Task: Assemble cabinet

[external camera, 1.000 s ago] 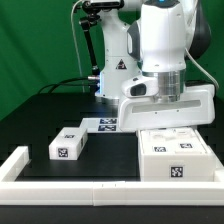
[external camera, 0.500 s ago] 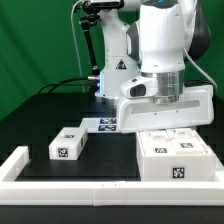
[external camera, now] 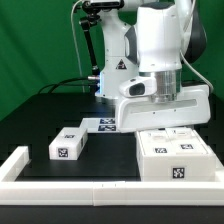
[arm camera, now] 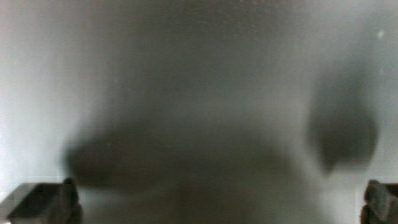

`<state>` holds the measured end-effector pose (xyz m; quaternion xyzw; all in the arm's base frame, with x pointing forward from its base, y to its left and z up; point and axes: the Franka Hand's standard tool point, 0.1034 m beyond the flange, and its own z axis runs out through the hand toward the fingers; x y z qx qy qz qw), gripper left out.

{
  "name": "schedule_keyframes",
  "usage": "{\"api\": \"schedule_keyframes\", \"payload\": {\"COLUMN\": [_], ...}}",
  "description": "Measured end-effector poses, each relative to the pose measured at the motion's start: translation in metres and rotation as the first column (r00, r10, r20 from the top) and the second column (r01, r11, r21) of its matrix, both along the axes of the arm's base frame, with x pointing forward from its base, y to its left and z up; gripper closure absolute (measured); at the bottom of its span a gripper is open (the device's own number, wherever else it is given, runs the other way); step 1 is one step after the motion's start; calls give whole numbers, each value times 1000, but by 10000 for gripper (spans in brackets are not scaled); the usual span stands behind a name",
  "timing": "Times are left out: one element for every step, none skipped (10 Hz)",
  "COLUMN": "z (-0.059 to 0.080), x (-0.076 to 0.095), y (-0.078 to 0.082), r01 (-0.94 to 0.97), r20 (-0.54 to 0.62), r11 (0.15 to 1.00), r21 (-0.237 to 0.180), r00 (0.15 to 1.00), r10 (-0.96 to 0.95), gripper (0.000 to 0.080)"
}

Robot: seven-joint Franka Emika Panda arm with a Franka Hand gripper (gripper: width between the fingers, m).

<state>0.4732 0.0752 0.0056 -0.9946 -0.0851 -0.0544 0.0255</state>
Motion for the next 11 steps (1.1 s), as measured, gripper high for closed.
{"api": "schedule_keyframes", "payload": {"z": [1, 1, 2, 3, 3, 2, 2, 2, 2, 2, 3], "x": [7, 12, 18, 21, 21, 19, 18, 17, 16, 16, 16], "y": [1, -1, -7, -12, -14, -17, -19, -20, -21, -22, -24], "r01": [0, -11, -27, -35, -43, -38, -43, -57, -64, -73, -80], "r20": [9, 17, 25, 30, 30, 33, 45, 56, 63, 68, 68], "r11": [1000, 1000, 1000, 999, 999, 999, 999, 998, 998, 997, 997], "r21": [2, 0, -4, -8, -9, -10, -12, -14, -16, -19, -21], "r00": [1000, 1000, 999, 999, 999, 999, 998, 997, 996, 995, 994], "r10": [0, 11, 27, 35, 43, 38, 43, 58, 65, 75, 82], "gripper": [126, 126, 265, 399, 399, 583, 583, 583, 583, 583, 583]}}
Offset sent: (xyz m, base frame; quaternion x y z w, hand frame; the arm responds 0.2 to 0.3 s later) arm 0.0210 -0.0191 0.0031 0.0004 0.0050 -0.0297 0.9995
